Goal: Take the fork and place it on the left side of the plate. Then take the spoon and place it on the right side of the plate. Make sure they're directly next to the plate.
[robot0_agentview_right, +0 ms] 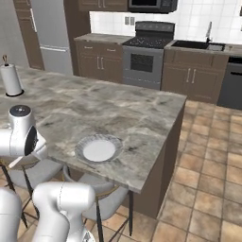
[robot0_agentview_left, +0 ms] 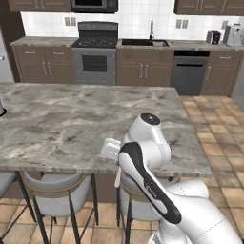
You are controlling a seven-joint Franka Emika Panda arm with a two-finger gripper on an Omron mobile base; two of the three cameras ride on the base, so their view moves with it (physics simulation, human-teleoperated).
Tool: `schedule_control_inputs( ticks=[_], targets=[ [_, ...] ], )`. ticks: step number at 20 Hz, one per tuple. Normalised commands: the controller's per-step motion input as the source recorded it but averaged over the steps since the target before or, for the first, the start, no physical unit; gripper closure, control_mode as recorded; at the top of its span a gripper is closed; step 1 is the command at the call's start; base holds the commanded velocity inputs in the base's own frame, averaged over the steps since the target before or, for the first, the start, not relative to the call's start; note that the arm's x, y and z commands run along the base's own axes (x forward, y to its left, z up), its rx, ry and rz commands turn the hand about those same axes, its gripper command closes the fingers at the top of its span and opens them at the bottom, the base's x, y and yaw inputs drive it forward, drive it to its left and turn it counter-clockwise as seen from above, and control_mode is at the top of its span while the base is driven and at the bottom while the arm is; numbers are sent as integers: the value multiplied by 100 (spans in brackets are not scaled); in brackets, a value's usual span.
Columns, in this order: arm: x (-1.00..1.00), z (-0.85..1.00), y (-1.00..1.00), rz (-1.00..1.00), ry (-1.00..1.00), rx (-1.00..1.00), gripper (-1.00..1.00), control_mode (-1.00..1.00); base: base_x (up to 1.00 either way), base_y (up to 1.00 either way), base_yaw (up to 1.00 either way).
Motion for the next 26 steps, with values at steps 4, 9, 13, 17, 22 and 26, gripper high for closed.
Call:
schedule_control_inputs(
  ticks=[4,9,13,17,22,26],
  targets=[
    [0,0,0,0,0,0,100,100,8,16,-6],
    [0,0,0,0,0,0,100,100,0,0,0],
    [0,0,0,0,0,0,100,100,0,0,0],
    [0,0,0,0,0,0,100,100,0,0,0],
    [0,0,0,0,0,0,100,100,0,0,0],
    [0,0,0,0,0,0,100,-100,0,0,0]
  ],
)
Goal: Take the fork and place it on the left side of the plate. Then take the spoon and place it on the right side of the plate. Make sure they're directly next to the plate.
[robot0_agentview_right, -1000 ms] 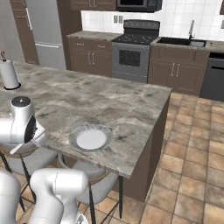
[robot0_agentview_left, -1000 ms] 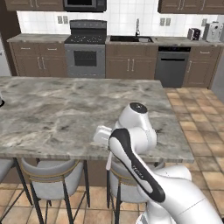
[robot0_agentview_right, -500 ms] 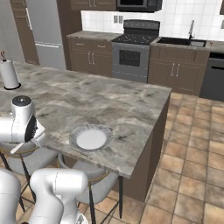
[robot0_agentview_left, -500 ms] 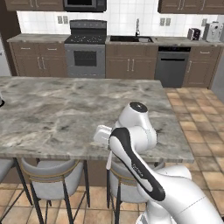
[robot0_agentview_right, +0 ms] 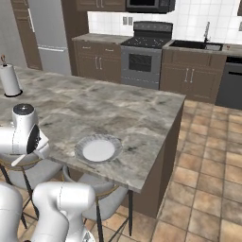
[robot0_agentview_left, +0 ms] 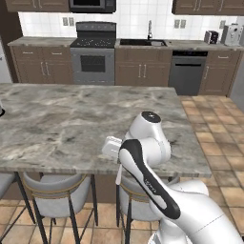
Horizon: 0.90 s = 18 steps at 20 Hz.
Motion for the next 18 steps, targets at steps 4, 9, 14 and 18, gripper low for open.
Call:
schedule_control_inputs(
  ticks=[4,9,14,18],
  targets=[
    [0,0,0,0,0,0,100,-100,0,0,0],
    [0,0,0,0,0,0,100,-100,0,0,0],
    [0,0,0,0,0,0,100,-100,0,0,0],
    [4,0,-2,0,2,0,100,-100,0,0,0]
  ],
)
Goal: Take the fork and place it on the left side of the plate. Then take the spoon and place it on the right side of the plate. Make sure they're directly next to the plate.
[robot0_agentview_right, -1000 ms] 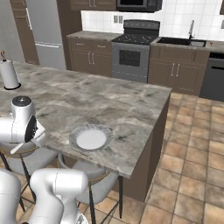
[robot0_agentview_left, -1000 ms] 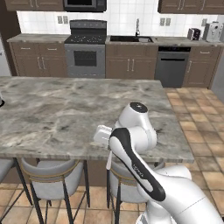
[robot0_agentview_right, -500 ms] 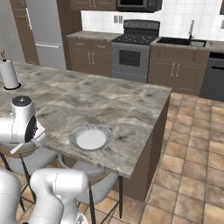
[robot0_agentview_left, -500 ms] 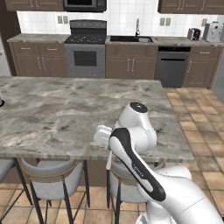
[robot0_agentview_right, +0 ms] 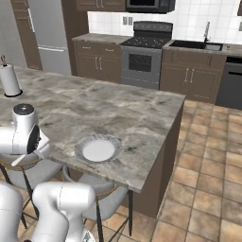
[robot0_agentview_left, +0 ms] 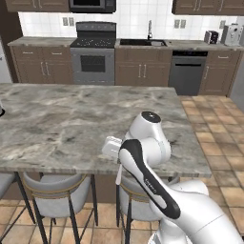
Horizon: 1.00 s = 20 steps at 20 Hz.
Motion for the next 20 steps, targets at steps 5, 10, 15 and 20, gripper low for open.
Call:
schedule_control_inputs(
  ticks=[5,10,15,20],
  targets=[
    [41,0,-13,0,1,-1,100,-100,0,0,0],
    [79,0,-9,0,6,-4,100,-100,0,0,0],
    [67,0,-3,0,10,-7,100,-100,0,0,0],
    [45,-4,12,0,11,-13,100,-100,0,0,0]
  ],
)
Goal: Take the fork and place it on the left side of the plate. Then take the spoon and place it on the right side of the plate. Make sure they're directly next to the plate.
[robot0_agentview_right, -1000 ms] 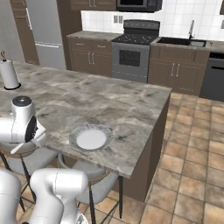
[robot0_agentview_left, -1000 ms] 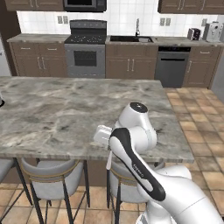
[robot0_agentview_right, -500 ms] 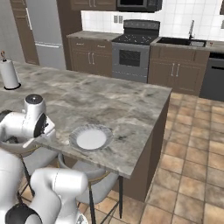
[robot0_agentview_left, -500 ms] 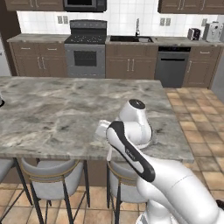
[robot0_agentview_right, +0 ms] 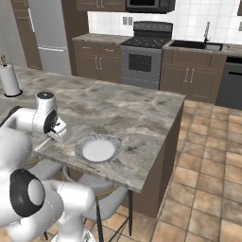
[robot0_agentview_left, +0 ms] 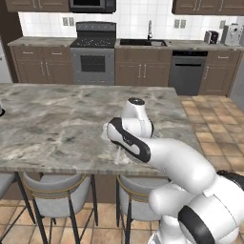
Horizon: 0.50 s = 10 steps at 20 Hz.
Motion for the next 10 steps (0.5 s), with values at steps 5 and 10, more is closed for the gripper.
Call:
schedule_control_inputs(
  ticks=[5,10],
  targets=[
    [40,-17,8,0,14,-16,100,-100,0,0,0],
    [11,-27,-6,2,10,-6,100,-100,0,0,0]
  ],
)
